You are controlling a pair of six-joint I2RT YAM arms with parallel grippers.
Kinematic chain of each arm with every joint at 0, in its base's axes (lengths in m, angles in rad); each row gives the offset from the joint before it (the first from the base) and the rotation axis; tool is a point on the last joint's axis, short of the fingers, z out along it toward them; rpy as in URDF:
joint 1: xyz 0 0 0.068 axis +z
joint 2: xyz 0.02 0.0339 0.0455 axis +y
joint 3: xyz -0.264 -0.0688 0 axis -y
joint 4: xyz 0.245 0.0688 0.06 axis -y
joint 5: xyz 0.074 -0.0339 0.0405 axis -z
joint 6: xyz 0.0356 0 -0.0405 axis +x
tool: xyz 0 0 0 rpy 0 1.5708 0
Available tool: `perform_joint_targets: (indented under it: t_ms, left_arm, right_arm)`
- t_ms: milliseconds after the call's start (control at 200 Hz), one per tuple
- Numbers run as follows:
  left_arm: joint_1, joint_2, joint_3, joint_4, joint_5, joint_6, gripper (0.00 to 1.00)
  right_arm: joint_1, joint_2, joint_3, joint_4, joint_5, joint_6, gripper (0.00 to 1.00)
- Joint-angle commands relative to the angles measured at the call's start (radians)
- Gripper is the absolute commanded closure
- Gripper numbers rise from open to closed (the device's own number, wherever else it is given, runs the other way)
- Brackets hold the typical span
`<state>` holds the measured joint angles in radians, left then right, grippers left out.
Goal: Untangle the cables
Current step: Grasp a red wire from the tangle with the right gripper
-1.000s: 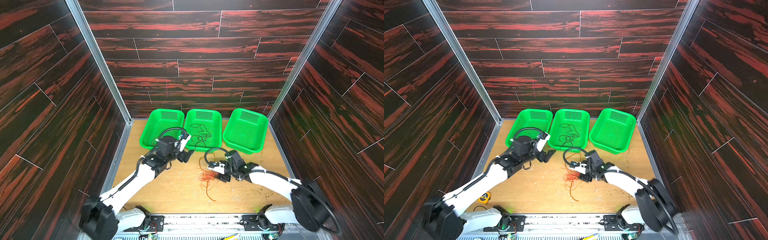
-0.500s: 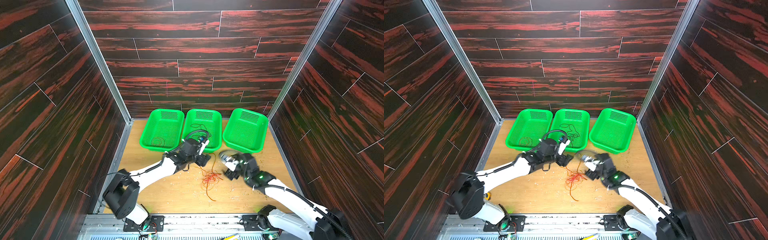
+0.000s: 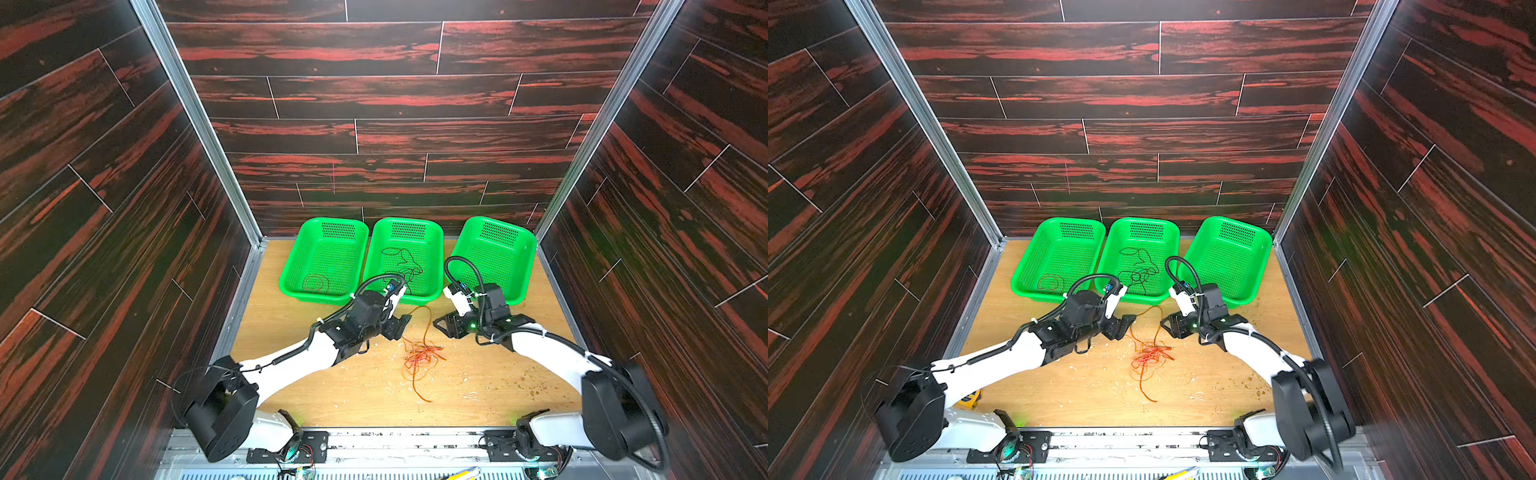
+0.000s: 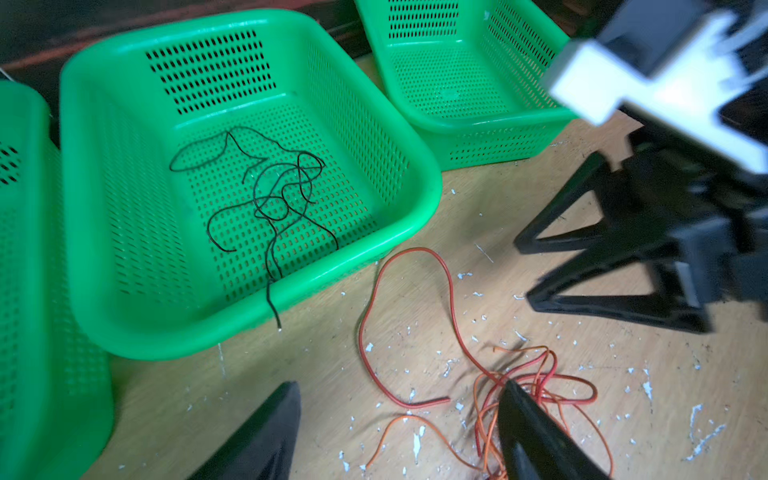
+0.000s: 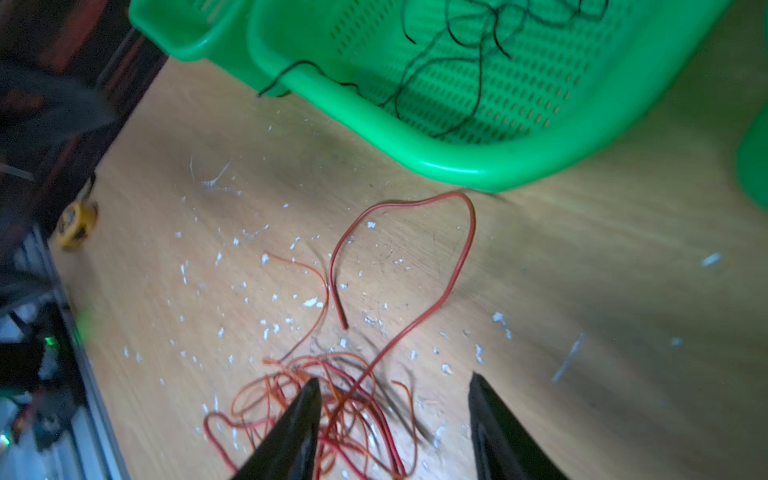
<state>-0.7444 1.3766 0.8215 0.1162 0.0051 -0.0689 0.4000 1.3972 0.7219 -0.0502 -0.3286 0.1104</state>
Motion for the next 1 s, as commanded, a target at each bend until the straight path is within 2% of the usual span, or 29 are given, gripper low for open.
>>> perform_joint_targets:
  t_ms: [0,155,296,416,531,656,817,997]
  left_arm:
    - [0.0,-0.059,-0.032,0.058,0.006,0.043,0.24]
    - [0.002,-0.103,-0.068,0.078,0.044,0.089,0.31]
    - [0.001,-0.13,-0.088,0.078,0.067,0.127,0.42]
    - [0.001,-0.144,-0.093,0.068,0.064,0.14,0.45]
    - [0.0,-0.156,-0.094,0.064,0.058,0.149,0.45]
    - [0.001,-0.165,-0.09,0.045,0.052,0.164,0.44]
    - [0.001,-0.185,-0.103,0.045,0.05,0.171,0.43]
    - [0.0,-0.208,-0.104,0.049,0.052,0.164,0.37]
  right_arm:
    - [0.005,0.057,-0.024,0.137,0.007,0.146,0.43]
    - [0.005,0.164,-0.027,0.272,0.019,0.23,0.46]
    - [0.019,0.245,-0.013,0.347,0.028,0.238,0.49]
    - [0.036,0.317,0.006,0.368,0.055,0.24,0.53]
    - [0.063,0.359,0.014,0.395,0.099,0.232,0.59]
    - [0.108,0.376,0.026,0.413,0.166,0.193,0.76]
    - [0.132,0.294,-0.01,0.425,0.206,0.165,1.0]
    - [0.156,0.076,-0.043,0.356,0.156,0.086,1.0]
